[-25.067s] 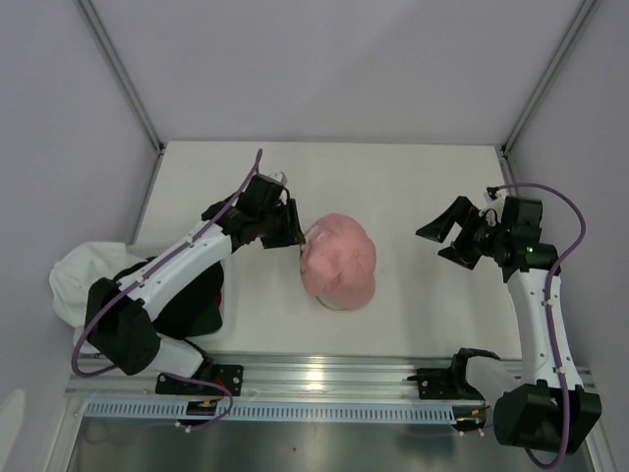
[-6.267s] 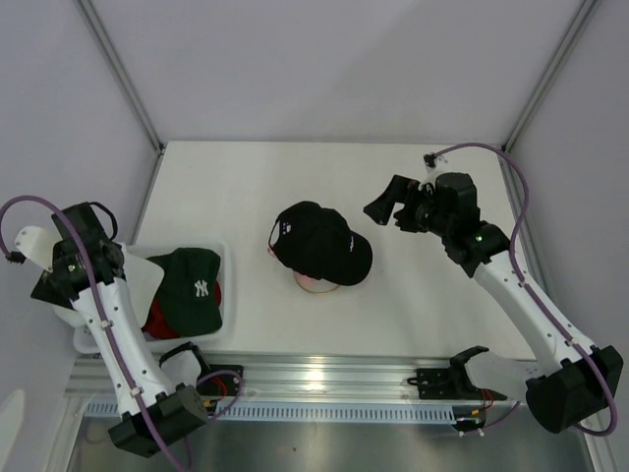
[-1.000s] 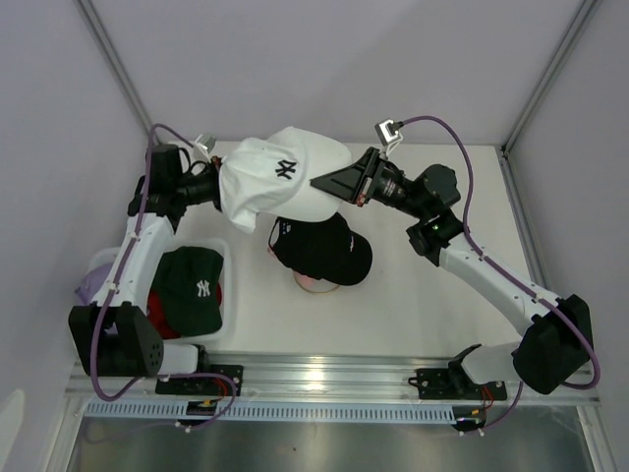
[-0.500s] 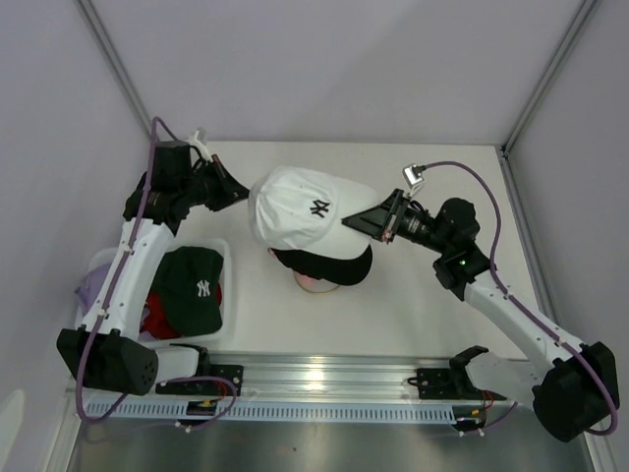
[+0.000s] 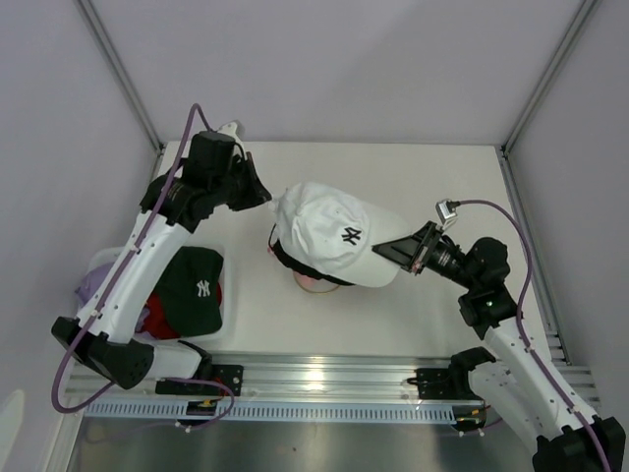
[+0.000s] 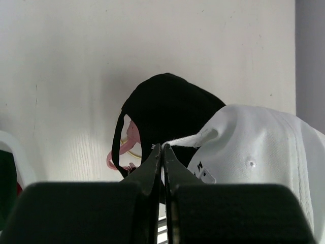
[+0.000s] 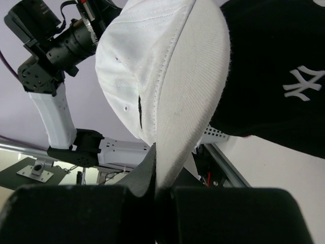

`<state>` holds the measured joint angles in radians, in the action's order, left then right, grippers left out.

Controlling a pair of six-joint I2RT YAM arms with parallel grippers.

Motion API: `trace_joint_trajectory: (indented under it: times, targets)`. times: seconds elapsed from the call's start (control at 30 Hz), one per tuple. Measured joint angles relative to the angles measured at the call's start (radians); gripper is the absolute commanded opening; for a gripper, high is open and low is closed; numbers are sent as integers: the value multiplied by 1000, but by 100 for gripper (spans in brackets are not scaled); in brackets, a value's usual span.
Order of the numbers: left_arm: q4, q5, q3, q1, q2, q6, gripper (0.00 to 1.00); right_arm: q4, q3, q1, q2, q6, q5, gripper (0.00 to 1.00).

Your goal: Stack the hats

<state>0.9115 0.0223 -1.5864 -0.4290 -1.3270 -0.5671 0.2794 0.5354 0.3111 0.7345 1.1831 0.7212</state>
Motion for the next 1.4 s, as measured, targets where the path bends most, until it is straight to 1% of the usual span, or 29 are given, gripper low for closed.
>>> trace_joint_trajectory:
  times: [0.17,0.27,0.37,0.5,0.63,0.67,0.73,0.77,0.83,0.87,0.93,1.03,1.1,1.23,1.3,1.4]
  targets:
    - [61,-34,-11,-24,-43,-8,1,-1,-80,-45,-11,11,29,0]
    - [110,-117,-11,-15,-61,-8,1,-13,-125,-95,3,14,0,0]
    - [138,-160,-11,-7,-64,-8,1,-3,-142,-126,37,15,-14,0]
    - [152,-181,-11,-7,-76,-8,1,77,-155,-138,116,23,-13,0]
    - [147,-165,-5,-7,-90,-5,2,150,-152,-140,199,21,3,0]
    - [144,-142,-3,-6,-91,1,9,162,-150,-140,217,21,9,0]
    - [129,-93,-5,-6,-91,18,18,177,-148,-141,238,19,22,0]
    - [116,-64,-8,-6,-91,25,29,182,-148,-142,242,17,26,0]
    - [89,3,-19,-6,-91,43,39,185,-147,-142,241,11,29,0]
    - [79,35,-28,-7,-91,51,48,186,-147,-143,240,9,29,0]
    - [56,96,-55,-9,-91,66,53,181,-147,-143,230,2,29,0]
    - [40,141,-110,-30,-94,86,53,167,-145,-143,204,-11,28,0]
    - [50,135,-158,-67,-111,108,52,158,-140,-143,195,-16,28,0]
    - [92,88,-237,-171,-180,143,48,145,-134,-143,193,-24,27,0]
    - [122,50,-246,-208,-220,159,48,137,-132,-143,190,-29,27,0]
    - [172,0,-246,-230,-261,175,45,133,-129,-143,187,-34,27,0]
